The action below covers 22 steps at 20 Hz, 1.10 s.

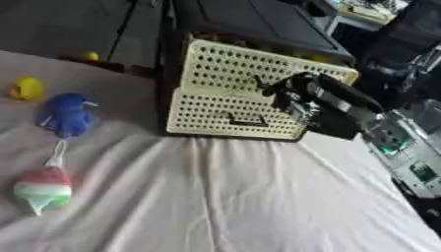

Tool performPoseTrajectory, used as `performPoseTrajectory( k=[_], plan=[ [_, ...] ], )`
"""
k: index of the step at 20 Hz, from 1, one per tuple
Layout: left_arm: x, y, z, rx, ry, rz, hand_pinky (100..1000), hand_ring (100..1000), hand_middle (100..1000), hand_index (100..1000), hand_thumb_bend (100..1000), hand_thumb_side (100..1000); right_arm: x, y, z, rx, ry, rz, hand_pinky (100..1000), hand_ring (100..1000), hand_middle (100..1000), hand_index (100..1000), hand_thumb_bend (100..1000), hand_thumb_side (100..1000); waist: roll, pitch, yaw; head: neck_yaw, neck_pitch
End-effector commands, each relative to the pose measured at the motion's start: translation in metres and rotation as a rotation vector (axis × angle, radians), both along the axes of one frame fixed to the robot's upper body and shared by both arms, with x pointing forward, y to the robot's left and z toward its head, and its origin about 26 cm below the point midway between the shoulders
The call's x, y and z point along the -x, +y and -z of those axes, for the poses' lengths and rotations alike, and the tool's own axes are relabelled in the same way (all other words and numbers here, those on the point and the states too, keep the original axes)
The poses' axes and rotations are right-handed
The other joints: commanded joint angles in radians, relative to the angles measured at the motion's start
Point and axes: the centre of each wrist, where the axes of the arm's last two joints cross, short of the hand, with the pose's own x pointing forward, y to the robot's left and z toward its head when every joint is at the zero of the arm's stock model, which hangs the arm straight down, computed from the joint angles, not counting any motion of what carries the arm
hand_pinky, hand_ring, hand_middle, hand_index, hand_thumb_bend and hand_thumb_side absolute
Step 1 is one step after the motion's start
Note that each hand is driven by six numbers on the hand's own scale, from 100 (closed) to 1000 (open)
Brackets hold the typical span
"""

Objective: Pick up objects from table and place into drawer.

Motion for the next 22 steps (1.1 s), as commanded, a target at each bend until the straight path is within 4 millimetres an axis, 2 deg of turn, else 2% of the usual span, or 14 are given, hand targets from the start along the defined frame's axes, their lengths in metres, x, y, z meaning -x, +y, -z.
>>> performPoseTrajectory(
  k=[1,7,10,12,13,16,17,22],
  plan=[
    [0.0034,-0.0017,-0.0058,-0.002,-0.027,0.010,658,710,646,973,100,1000,0.0126,-0.0063,-0.0194,0.015,-0.051,0.024,154,246,650,825,100,1000,0.005,-0.020,-0.001,-0.003,-0.018],
    [0.0034,-0.0019,-0.0061,-0.001,-0.029,0.010,659,710,646,973,100,1000,0.0121,-0.0069,-0.0173,0.025,-0.057,0.030,175,297,740,889,100,1000,0.009,-0.015,-0.001,-0.004,-0.021],
    [0.0034,-0.0023,-0.0061,0.000,-0.028,0.011,660,710,646,973,100,1000,0.0121,-0.0067,-0.0169,0.031,-0.053,0.028,179,314,768,892,100,1000,0.011,-0.013,-0.003,-0.004,-0.020],
    [0.0034,-0.0023,-0.0062,-0.001,-0.028,0.011,661,711,646,973,100,1000,0.0119,-0.0069,-0.0164,0.036,-0.049,0.028,213,406,801,907,100,1000,0.012,-0.013,-0.002,-0.004,-0.019],
    [0.0034,-0.0022,-0.0063,0.000,-0.029,0.010,662,712,647,971,100,1000,0.0118,-0.0070,-0.0160,0.038,-0.047,0.027,281,547,815,914,100,1000,0.012,-0.012,-0.002,-0.005,-0.020],
    [0.0034,-0.0024,-0.0063,-0.002,-0.029,0.012,662,711,646,971,100,1000,0.0117,-0.0070,-0.0155,0.040,-0.044,0.021,411,723,815,922,100,1000,0.012,-0.010,-0.002,-0.004,-0.023],
    [0.0034,-0.0027,-0.0063,-0.003,-0.029,0.014,662,711,646,969,100,1000,0.0118,-0.0070,-0.0156,0.039,-0.043,0.018,447,749,814,920,100,1000,0.012,-0.009,-0.002,-0.004,-0.023],
    [0.0034,-0.0027,-0.0065,-0.003,-0.028,0.014,663,712,646,971,100,1000,0.0133,-0.0079,-0.0184,0.031,-0.049,0.012,575,764,815,917,100,1000,0.013,-0.006,-0.004,-0.006,-0.022]
  ],
)
